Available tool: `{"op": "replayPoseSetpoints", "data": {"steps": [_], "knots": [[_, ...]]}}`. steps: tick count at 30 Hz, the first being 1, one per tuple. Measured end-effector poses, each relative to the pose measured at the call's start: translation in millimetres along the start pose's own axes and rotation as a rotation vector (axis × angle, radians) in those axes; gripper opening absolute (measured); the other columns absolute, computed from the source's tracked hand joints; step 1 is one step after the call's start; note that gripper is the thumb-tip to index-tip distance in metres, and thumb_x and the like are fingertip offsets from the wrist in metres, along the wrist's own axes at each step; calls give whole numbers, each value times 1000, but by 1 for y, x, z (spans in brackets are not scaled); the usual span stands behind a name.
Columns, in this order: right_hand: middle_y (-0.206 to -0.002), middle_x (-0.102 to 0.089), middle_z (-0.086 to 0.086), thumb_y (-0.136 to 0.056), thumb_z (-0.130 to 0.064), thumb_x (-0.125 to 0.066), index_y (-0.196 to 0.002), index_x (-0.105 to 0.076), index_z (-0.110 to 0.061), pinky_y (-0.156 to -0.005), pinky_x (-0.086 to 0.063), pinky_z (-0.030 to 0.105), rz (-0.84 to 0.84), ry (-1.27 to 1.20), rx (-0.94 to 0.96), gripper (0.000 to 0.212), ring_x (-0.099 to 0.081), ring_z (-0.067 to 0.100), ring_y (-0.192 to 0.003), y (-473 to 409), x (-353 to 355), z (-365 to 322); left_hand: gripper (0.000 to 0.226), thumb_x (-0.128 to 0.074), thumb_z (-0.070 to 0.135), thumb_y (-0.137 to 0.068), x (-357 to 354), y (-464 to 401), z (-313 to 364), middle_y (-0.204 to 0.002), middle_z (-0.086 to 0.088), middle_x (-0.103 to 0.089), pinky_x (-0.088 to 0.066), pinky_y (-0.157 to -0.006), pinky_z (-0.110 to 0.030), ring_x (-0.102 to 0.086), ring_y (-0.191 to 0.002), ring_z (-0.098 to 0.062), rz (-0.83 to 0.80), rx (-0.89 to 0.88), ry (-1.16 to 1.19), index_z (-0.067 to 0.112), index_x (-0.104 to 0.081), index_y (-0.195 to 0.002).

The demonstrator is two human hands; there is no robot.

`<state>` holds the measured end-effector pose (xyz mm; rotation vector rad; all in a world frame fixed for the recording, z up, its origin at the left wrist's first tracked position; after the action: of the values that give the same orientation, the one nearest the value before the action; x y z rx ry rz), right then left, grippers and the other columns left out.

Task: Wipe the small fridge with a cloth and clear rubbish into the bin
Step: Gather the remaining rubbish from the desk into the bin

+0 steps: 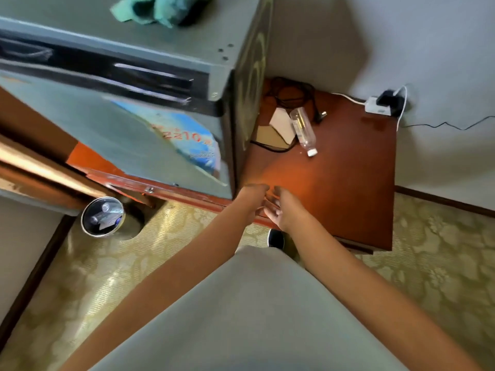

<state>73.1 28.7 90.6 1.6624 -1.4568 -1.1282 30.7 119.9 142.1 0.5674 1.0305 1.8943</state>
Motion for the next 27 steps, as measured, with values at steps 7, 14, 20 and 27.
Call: {"op": "replayPoseSetpoints", "data": {"steps": [7, 14, 20, 27], "knots": [[-115, -71, 11, -100, -22, -57, -125, -60, -9, -68, -58, 29, 7, -73, -51, 28, -61, 8, -42, -64, 37, -90, 20, -52, 19, -101, -80, -55, 57, -80, 3, -60, -46, -66, -26, -56, -70, -11, 71, 49, -21, 20, -59, -83], [-115, -68, 10, -99, -21, -58, -121, -61, -11, -86, -60, 35, 44, -71, -140, 24, -70, 21, -94, -115, 66, -150, 19, -53, 21, -102, -141, -111, 89, -81, 0, -58, -47, -75, -31, -55, -77, -17, 105, 137, -58, 19, -57, -82], [-97, -68, -1, -94, -21, -59, -116, -64, -13, -64, -56, 22, 104, 56, -140, 24, -63, 5, -58, -153, 79, -182, 12, -54, 25, -101, -161, -157, 100, -110, -5, -64, -54, -91, -37, -55, -90, -20, 157, 200, -112, 20, -58, -90], [-79, -60, -2, -85, -13, -52, -96, -67, -12, -55, -38, 23, 178, 389, 218, 18, -49, 12, -64, -185, 65, -224, 25, -54, 24, -98, -173, -200, 123, -103, -3, -59, -50, -78, -33, -52, -88, -18, 205, 182, -142, 16, -60, -121]]}}
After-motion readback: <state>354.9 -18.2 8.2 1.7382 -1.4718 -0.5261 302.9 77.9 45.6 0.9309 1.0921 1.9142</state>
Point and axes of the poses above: each hand's wrist, its own y-axis away from the middle knuckle, its own x-axis out of the back of the hand, z = x × y, the point moved 3 cm from there along -y, towards the middle knuckle
